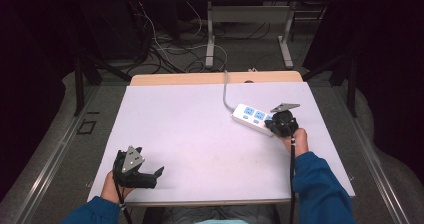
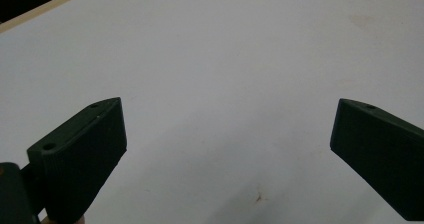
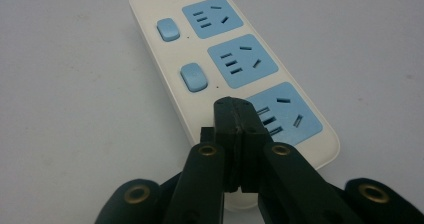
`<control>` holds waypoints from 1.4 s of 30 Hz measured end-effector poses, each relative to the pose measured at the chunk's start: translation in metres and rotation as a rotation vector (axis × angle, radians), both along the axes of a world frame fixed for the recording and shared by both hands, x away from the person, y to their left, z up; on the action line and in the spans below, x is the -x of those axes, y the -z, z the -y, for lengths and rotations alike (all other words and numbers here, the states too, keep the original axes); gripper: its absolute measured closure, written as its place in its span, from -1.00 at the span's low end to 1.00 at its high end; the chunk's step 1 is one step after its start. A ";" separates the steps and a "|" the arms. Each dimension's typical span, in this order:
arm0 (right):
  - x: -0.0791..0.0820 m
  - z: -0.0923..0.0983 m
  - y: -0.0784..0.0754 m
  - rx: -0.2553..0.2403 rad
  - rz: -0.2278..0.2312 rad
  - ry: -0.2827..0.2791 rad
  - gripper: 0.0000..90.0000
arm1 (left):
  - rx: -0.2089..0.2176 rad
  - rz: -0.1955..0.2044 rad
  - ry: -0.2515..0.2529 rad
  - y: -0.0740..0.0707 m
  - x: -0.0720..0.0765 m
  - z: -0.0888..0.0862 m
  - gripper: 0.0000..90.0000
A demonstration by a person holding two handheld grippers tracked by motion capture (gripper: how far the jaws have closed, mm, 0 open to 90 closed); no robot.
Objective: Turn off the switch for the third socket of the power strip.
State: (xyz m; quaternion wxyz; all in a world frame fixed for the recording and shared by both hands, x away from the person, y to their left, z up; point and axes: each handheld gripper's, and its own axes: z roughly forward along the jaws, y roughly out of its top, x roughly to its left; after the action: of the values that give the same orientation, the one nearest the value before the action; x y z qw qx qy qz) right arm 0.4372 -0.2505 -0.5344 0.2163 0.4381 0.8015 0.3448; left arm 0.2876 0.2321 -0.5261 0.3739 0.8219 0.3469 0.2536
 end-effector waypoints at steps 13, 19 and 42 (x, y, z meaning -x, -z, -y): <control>0.000 -0.002 -0.001 0.008 0.002 -0.013 1.00 | -0.001 -0.005 0.002 0.000 0.000 0.000 -0.97; 0.001 -0.001 -0.002 0.000 0.010 -0.013 1.00 | 0.001 -0.001 0.001 0.000 0.000 0.000 -0.97; 0.003 0.000 -0.007 0.000 0.041 -0.012 1.00 | 0.004 0.001 0.004 0.000 0.000 0.000 -0.97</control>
State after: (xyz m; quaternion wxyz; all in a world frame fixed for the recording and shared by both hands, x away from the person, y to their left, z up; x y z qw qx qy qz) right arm 0.4339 -0.2501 -0.5275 0.2308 0.4260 0.7995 0.3550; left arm 0.2877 0.2323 -0.5262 0.3761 0.8218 0.3454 0.2526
